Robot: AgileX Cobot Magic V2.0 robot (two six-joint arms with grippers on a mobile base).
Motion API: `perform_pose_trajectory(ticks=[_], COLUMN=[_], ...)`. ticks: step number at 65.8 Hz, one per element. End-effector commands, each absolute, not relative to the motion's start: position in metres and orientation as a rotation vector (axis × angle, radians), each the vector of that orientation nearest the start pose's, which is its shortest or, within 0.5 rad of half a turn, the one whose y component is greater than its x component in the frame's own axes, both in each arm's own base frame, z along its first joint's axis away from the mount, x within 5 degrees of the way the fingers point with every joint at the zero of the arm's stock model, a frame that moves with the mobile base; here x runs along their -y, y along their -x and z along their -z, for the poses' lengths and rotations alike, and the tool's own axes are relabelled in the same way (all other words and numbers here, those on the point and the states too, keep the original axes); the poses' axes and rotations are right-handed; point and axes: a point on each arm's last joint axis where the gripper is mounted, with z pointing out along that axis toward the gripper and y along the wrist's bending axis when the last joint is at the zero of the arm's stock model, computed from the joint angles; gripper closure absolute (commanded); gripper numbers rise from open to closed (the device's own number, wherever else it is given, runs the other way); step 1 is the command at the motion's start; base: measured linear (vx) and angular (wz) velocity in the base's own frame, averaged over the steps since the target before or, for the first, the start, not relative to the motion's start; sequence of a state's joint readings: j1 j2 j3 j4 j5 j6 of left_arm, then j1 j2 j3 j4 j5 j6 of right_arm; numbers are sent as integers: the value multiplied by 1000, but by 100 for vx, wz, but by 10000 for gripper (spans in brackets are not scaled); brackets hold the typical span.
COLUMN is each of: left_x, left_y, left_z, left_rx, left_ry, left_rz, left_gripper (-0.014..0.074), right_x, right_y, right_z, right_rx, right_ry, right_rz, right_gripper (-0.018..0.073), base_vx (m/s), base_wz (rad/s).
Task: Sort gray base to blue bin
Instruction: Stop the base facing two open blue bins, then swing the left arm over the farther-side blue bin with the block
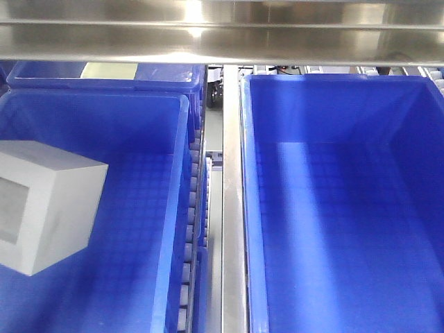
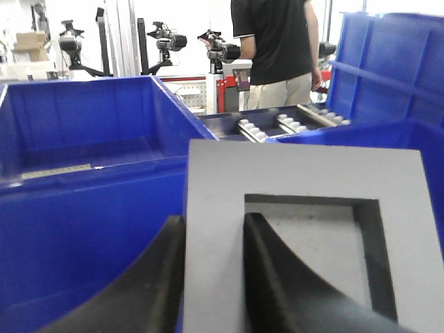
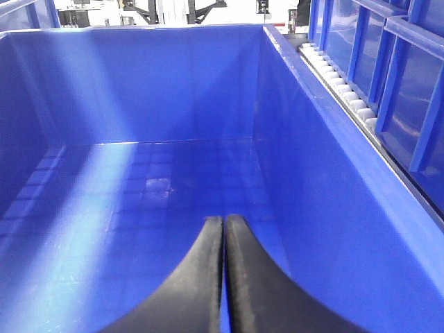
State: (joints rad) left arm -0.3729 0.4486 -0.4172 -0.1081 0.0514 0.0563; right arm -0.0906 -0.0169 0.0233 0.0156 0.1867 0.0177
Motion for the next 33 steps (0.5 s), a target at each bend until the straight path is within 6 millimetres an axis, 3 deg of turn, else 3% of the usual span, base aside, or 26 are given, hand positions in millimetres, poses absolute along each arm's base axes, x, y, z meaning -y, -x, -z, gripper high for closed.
perform_pose_trajectory(ticks=[1,16,33], left_x=[40,69,121], left_y=[-98,-121,-146], left_z=[-349,-359,-354], left_rx=[-1386,-1438,-1459], left_ry=[-245,-346,-488], left_rz=[360,449,575], left_gripper=[603,603,603], right_x=[5,5,5], right_y=[-56,-56,-56], right_z=[-191,-191,-191], right_rx=[-1640,-1640,-1640], right_ry=[-92,-92,-92], right_rz=[50,50,50], right_gripper=[564,564,564], base_vx=[0,0,0], base_wz=[0,0,0])
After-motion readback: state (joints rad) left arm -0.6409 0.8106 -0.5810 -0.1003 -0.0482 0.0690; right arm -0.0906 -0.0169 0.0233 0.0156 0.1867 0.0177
